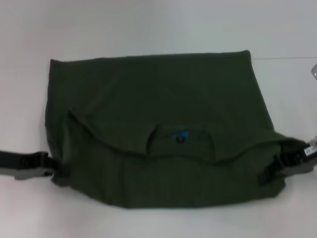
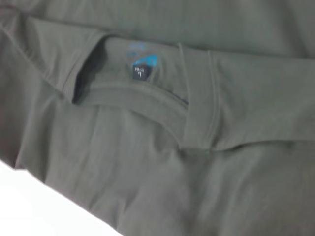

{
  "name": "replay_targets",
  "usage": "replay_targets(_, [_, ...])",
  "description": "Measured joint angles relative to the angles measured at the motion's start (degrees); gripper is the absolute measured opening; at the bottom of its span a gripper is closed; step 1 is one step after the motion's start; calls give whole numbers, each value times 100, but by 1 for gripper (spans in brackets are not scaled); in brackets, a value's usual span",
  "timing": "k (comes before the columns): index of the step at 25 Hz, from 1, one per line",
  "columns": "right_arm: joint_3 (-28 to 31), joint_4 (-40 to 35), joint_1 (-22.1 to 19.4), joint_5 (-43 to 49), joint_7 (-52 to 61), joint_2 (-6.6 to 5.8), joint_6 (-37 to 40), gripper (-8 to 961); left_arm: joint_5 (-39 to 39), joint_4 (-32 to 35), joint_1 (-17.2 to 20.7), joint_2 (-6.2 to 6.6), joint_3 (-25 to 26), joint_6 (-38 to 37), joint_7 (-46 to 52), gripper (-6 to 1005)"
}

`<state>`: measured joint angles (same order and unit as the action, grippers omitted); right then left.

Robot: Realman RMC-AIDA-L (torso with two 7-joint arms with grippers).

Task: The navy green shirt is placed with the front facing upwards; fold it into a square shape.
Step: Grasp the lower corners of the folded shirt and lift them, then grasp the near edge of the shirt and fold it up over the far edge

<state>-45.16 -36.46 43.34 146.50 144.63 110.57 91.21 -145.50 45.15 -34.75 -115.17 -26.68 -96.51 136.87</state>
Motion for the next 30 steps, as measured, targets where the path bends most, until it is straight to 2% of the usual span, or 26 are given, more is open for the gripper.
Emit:
replay_targets(5, [-67,0,-26,219,-237,26,771,124,-42,163,165,42,155,-749,13,48])
replay_targets(9, [-183,0,-42,247,-334,76,1083,123,-291,194,270,54,357,-1358,-2,47])
replay_targets(11, [-182,-1,-45,247,-391,92,1131,123,-303,195,287,63,514,-1418,-13,47])
replay_targets(16, [153,-2,-30,186,-531,46,1184,124,-258,189,239,136,965,-1332,-26,46])
replay_targets(18, [411,-1,-18,125,-556,-10,1205,124,-234,163,186,191,1238,-1221,-28,47])
replay_targets(19, [676,-1,-17,-19,-567,-85,1201,124,-203,157,172,205,1338,-1173,-28,47])
replay_targets(20, [676,-1,-17,-19,-567,-85,1201,124,-135,144,162,222,1445,-1101,-29,47])
replay_targets(24, [1218,58,-31,-441,-505,-268,890,125,393,-43,150,295,1704,-619,-19,48])
replay_targets(28, [1483,123,-23,-630,-453,-292,563,124,618,-139,141,303,1729,-414,-21,49])
replay_targets(30, [1589,231,-15,-803,-436,-295,316,123,993,-285,143,297,1735,-101,-34,49])
